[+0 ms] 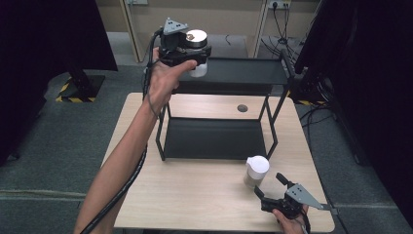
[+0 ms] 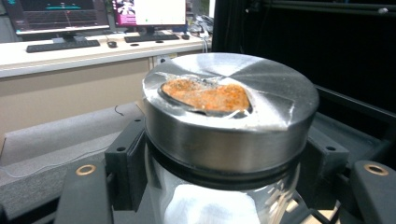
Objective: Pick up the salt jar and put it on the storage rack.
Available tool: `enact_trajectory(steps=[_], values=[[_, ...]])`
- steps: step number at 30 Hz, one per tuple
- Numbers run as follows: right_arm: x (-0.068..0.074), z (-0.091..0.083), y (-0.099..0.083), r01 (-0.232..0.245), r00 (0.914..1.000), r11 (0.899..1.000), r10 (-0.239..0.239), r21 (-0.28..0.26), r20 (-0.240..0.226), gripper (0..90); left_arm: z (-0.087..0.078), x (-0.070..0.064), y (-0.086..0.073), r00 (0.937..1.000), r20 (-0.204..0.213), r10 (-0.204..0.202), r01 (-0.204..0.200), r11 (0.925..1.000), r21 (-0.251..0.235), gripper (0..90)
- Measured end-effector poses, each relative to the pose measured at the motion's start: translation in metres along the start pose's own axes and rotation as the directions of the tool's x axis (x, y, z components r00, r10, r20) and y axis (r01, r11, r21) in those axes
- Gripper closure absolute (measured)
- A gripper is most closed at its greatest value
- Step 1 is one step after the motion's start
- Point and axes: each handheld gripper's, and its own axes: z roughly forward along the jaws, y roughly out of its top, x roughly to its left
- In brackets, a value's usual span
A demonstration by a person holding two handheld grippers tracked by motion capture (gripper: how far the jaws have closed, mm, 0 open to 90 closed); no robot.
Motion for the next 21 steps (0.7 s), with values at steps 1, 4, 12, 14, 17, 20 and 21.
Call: enact_trajectory(steps=[1,4,12,14,17,20,21], values=[[0.000,0.000,0.000,-0.001,1.0000,1.000,0.001,0.000,0.000,0.5,0.002,0.000,-0.001,1.0000,-0.004,-0.005,0.005,1.0000,-0.002,30.7],[0.000,-0.001,0.000,0.000,1.0000,1.000,0.000,-0.003,0.001,0.5,0.008,-0.002,-0.003,0.9997,-0.023,0.000,0.000,1.0000,-0.004,30.7],[-0.002,-0.001,0.000,-0.001,1.0000,1.000,0.001,-0.005,0.002,0.5,0.019,-0.003,-0.007,0.9986,-0.052,-0.008,0.008,1.0000,-0.003,30.7],[-0.002,-0.001,0.000,0.000,1.0000,1.000,0.000,-0.005,0.002,0.5,0.021,-0.003,-0.008,0.9982,-0.059,-0.009,0.009,1.0000,-0.001,30.7],[-0.002,-0.001,0.000,-0.001,1.0000,1.000,0.001,-0.005,0.002,0.5,0.023,-0.004,-0.010,0.9976,-0.069,-0.006,0.006,1.0000,0.003,30.7],[-0.001,-0.001,0.000,-0.003,1.0000,1.000,0.003,-0.004,0.001,0.5,0.025,-0.004,-0.011,0.9972,-0.074,0.000,0.000,1.0000,0.010,30.7],[-0.001,-0.001,0.000,-0.003,1.0000,1.000,0.003,-0.004,0.000,0.5,0.026,-0.004,-0.012,0.9970,-0.078,-0.004,0.004,1.0000,0.008,30.7]])
